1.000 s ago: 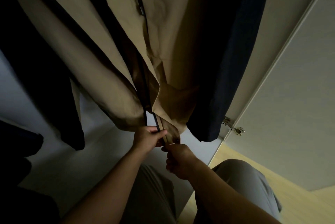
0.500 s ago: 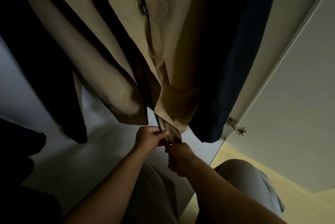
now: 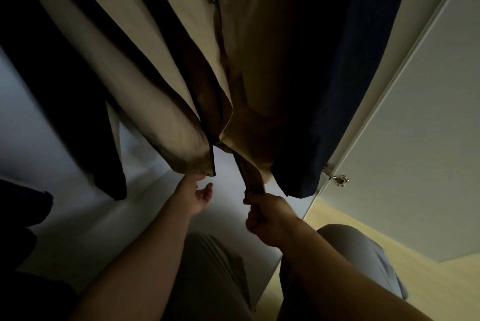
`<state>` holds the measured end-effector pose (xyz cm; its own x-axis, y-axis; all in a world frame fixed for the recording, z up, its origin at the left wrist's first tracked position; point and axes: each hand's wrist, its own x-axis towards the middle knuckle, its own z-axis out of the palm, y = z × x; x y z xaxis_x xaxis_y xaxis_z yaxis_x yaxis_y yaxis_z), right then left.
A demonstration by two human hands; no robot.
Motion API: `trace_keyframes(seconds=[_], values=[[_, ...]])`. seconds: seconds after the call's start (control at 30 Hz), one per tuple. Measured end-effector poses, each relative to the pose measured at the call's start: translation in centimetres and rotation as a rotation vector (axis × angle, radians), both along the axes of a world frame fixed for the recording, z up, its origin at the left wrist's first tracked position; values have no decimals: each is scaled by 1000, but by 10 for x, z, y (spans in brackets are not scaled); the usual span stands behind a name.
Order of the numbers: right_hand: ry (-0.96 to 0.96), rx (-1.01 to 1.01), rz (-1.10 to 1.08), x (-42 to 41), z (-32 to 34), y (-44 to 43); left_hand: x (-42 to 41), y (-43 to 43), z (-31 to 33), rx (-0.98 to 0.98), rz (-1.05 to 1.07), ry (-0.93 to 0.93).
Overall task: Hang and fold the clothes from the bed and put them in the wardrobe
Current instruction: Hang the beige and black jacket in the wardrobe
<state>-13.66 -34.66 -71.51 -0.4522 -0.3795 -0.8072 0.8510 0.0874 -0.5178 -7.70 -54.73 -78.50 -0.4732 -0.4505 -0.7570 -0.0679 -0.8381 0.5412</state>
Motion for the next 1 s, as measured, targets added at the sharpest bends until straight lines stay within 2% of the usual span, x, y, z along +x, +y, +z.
trace_keyframes(seconds=[0.07, 0.2, 0.53, 0.7, 0.9, 1.0], values=[[-23, -18, -24, -3, 5, 7, -6, -3, -7, 56, 55, 67], [-28, -30, -45, -7, 11, 19, -12, -1, -22, 49, 3, 140], [-52, -73, -78, -9, 9, 20, 8, 43, -2, -3, -105, 168], [-67, -172, -82, -2, -1, 16, 38, 64, 24, -19, -197, 387], [-103, -283, -63, 11, -5, 13, 43, 67, 47, -6, -210, 323], [-107, -295, -58, 14, -2, 13, 46, 67, 44, 61, -230, 310]])
